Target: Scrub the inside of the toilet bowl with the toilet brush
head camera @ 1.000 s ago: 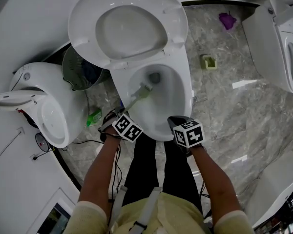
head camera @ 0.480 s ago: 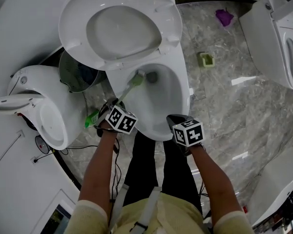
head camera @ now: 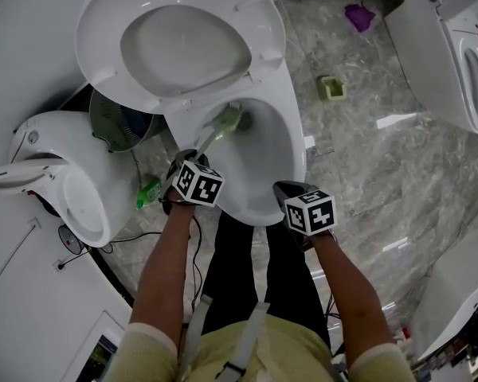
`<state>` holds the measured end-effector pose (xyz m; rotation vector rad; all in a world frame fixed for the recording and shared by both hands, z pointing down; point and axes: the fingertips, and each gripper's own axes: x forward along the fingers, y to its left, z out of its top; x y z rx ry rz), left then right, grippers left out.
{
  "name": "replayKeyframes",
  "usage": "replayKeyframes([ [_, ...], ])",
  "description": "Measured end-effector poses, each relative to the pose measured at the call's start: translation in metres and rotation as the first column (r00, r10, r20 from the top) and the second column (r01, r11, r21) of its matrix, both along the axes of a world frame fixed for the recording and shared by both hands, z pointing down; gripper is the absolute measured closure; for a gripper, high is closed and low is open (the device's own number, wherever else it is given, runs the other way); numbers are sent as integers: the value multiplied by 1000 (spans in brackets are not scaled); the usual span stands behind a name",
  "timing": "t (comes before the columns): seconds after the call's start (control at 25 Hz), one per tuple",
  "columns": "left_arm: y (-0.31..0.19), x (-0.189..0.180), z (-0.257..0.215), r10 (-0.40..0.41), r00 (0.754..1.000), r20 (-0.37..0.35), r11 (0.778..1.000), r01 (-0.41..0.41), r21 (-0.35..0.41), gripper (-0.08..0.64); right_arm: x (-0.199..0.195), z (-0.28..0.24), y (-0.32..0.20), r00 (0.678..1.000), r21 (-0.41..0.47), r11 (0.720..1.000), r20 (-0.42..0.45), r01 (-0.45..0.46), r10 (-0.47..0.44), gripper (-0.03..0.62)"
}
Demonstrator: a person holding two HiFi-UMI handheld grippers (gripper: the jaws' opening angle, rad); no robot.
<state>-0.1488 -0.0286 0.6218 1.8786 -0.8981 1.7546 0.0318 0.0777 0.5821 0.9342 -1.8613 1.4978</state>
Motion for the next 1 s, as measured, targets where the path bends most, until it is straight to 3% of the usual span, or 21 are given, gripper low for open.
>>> replayKeyframes([
  [0.32,-3,36,-5,82,995,-53,997,-82,4,477,4,-1,-9,998,13,998,10,-61,61,577],
  [0.6,25,66,-7,174,977,-121,983,-179,-32,477,2,-2,-4,998,12,998,13,-63,63,577],
  [1.0,76,67,-4,175,974,-143,977,-189,-98,478,-2,-5,-1,998,30,998,19,-55,54,577],
])
